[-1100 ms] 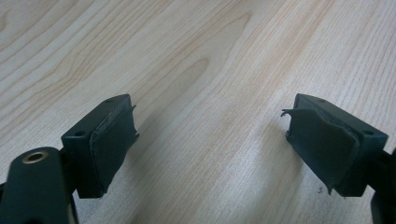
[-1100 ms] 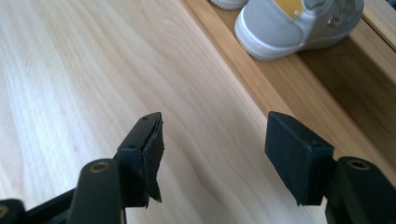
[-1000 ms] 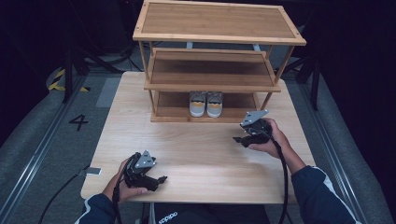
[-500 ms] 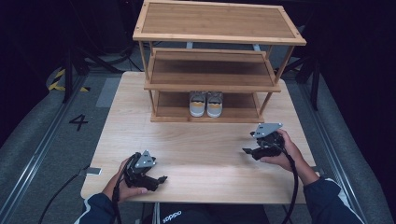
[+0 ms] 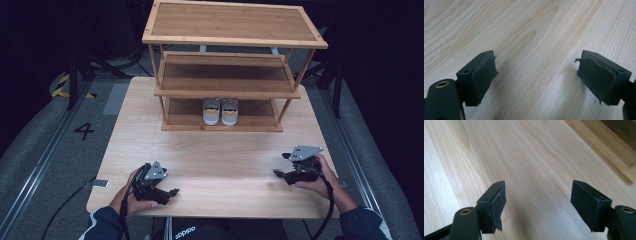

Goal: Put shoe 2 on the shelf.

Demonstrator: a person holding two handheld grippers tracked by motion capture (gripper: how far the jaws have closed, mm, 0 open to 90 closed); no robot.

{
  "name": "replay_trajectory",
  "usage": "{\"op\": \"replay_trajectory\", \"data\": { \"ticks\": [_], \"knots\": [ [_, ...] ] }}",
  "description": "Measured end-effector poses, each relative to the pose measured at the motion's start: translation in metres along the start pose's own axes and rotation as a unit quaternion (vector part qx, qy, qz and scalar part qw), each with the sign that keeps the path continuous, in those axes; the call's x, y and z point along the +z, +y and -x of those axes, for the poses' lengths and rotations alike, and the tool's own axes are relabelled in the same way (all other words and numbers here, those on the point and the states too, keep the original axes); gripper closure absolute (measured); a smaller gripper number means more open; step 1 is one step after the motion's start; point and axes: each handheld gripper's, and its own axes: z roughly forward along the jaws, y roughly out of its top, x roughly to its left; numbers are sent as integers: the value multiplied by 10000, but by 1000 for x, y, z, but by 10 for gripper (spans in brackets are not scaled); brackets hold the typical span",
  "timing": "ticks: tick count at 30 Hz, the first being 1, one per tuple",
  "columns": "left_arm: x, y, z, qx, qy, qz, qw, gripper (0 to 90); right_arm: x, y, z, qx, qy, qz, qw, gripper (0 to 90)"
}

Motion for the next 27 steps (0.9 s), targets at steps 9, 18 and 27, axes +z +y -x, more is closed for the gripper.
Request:
{"op": "replay_trajectory", "data": {
  "ticks": [9,18,27],
  "knots": [
    [0,0,0,-17,15,-8,10000,150,-11,-33,3,217,-108,-11,9997,264],
    [0,0,1,-15,25,5,10000,150,-25,-67,5,561,-43,17,9984,247],
    [0,0,1,-27,35,5,10000,149,-28,-99,12,1255,16,443,9911,203]
  ]
}}
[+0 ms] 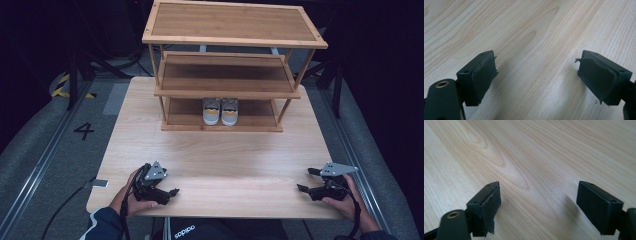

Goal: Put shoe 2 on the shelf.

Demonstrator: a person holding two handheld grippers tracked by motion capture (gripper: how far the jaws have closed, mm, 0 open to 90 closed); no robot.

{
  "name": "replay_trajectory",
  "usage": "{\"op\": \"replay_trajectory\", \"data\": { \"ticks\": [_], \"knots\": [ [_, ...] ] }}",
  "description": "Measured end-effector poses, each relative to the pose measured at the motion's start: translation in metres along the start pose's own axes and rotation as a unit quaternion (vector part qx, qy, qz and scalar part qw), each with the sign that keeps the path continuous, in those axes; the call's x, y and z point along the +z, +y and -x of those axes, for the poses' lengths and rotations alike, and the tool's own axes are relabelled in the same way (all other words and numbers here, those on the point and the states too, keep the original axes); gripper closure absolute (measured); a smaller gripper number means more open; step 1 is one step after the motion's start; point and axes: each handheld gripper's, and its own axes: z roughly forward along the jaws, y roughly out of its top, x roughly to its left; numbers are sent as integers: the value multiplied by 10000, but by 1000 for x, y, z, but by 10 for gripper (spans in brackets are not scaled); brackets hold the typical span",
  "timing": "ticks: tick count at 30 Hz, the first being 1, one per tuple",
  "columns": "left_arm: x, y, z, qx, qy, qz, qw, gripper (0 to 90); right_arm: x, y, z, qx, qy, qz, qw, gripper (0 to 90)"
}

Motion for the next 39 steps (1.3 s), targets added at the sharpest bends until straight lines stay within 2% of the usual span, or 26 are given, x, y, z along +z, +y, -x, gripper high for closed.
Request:
{"op": "replay_trajectory", "data": {
  "ticks": [3,39],
  "knots": [
    [0,0,0,-3,7,0,10000,149,0,0,2,42,-92,5,9999,203],
    [1,1,0,-2,-25,-8,10000,147,-1,-1,3,155,-185,15,9997,210]
  ]
}}
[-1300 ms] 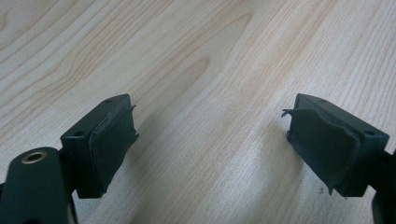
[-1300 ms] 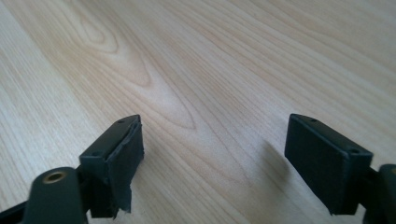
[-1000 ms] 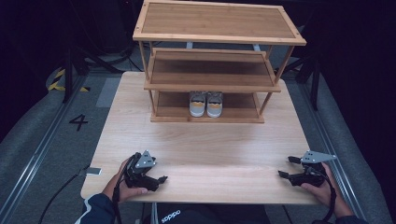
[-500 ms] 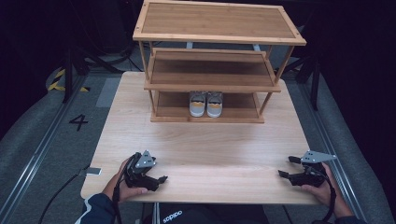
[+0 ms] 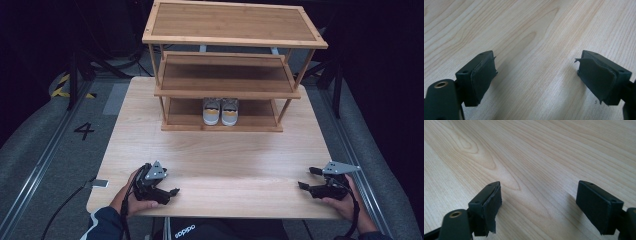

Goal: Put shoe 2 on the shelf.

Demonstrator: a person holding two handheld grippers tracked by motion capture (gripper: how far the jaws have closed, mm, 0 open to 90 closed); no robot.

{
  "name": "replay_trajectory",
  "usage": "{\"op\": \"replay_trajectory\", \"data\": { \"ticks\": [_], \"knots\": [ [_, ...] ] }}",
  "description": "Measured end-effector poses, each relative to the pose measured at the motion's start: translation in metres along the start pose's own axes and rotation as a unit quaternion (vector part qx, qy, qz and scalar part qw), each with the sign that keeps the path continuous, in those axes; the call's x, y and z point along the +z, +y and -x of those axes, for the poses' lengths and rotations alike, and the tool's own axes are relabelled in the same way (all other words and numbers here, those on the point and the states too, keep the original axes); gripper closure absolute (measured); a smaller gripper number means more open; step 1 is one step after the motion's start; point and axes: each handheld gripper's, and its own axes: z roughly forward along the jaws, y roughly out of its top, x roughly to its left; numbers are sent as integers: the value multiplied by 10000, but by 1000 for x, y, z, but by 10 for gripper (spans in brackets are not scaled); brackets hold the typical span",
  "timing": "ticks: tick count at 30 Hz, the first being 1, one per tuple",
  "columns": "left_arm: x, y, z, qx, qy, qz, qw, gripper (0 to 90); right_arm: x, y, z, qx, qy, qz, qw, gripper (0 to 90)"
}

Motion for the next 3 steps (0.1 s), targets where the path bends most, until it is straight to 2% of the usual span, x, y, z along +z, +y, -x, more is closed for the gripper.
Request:
{"op": "replay_trajectory", "data": {
  "ticks": [3],
  "knots": [
    [0,0,0,-1,-2,6,10000,147,0,0,0,1,0,-1,10000,210]
  ]
}}
